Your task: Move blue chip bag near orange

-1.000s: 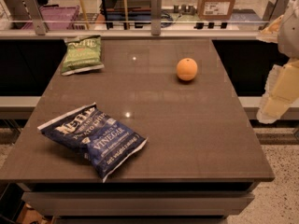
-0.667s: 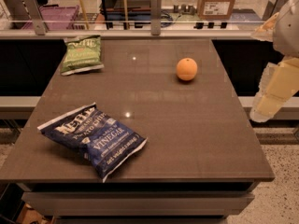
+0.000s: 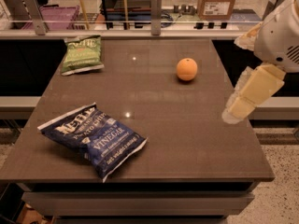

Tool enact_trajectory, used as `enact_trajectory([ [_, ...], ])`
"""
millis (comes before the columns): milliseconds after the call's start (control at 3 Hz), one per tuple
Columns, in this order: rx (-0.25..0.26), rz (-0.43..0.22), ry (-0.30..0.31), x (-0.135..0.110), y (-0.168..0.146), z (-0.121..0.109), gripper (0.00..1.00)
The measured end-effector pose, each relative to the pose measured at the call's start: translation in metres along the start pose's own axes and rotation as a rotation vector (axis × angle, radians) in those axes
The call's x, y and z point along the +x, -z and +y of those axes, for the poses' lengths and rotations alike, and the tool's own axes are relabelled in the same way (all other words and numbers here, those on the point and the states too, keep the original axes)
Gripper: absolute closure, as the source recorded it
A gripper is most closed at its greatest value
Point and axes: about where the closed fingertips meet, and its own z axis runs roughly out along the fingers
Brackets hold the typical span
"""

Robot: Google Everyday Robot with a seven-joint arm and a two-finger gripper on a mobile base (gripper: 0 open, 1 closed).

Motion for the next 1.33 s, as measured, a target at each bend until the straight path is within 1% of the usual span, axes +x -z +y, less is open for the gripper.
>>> enact_trajectory([
  [333, -0.033, -0.121, -0.028, -0.019, -0.016, 0.014, 0.0],
  [667, -0.072, -0.234, -0.038, -0.037, -0.032, 0.031, 0.0],
  [1000, -0.121, -0.35, -0.049, -0.05, -0.058, 0.045, 0.0],
  [1333, -0.127, -0.41, -0.047, -0.061, -0.08, 0.054, 0.0],
])
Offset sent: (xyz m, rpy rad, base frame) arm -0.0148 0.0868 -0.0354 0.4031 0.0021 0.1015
